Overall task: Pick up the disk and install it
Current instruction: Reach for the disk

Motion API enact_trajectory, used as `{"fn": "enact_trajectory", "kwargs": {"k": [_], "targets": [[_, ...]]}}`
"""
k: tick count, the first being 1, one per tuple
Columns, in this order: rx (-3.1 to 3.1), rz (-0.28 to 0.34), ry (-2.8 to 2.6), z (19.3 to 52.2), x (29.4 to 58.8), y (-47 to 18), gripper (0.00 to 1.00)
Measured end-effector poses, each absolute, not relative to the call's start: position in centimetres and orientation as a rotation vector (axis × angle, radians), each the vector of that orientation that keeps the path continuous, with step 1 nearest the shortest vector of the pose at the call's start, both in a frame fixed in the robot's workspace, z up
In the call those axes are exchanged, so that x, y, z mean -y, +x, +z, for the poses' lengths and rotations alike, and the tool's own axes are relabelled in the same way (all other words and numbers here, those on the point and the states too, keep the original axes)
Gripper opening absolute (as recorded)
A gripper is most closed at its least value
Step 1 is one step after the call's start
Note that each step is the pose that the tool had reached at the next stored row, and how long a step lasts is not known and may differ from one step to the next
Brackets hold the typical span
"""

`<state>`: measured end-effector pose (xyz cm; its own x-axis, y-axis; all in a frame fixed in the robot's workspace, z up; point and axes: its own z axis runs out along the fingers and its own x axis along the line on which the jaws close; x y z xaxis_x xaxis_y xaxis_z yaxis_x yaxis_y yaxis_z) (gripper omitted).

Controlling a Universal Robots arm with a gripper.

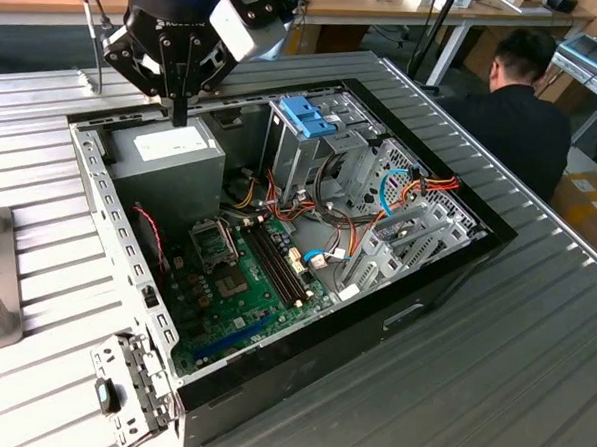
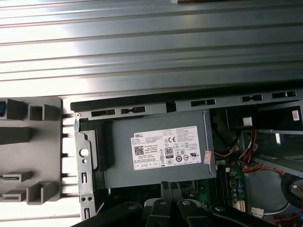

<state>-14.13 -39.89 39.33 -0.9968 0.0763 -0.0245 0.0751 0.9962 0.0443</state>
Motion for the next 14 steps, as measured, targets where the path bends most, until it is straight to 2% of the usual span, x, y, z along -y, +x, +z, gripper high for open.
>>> {"fn": "enact_trajectory", "kwargs": {"k": [14], "targets": [[-3.112, 0.068, 0.118, 39.33, 39.89, -14.83, 0.1]]}}
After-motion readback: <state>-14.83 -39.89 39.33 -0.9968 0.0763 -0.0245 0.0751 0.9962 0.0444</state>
